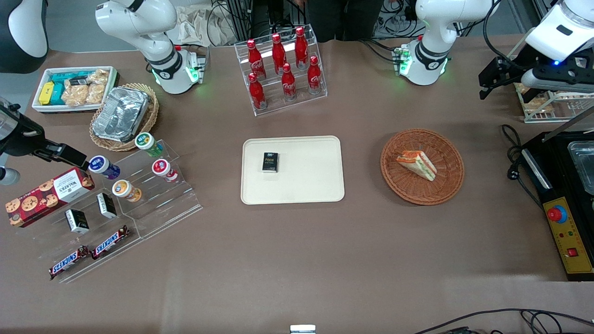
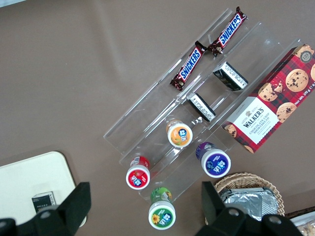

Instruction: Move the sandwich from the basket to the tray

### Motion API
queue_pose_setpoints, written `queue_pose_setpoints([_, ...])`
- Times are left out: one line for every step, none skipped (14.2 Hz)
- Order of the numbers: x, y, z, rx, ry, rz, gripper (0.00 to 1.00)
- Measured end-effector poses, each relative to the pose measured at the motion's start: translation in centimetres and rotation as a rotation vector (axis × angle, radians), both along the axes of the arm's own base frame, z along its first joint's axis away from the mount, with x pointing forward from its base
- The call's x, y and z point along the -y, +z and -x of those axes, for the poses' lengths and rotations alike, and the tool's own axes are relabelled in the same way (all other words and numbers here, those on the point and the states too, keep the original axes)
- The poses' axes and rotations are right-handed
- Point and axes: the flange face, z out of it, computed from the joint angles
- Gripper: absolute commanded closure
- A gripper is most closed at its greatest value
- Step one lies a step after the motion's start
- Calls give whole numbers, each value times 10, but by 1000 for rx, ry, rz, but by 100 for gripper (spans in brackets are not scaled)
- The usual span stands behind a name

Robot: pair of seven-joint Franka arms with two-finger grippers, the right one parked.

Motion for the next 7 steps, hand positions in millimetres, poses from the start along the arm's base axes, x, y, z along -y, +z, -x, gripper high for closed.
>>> queue_pose_setpoints([0,0,0,0,0,0,0])
queue_pose_setpoints([0,-1,-1,1,0,0,0])
queue_pose_setpoints([0,-1,-1,1,0,0,0])
queue_pose_setpoints([1,-2,-2,0,-1,0,0])
queue_pose_setpoints([1,-3,-3,-1,-2,0,0])
queue_pose_setpoints([2,-5,-6,-2,2,1,0])
queue_pose_setpoints([2,-7,-8,-5,16,2,0])
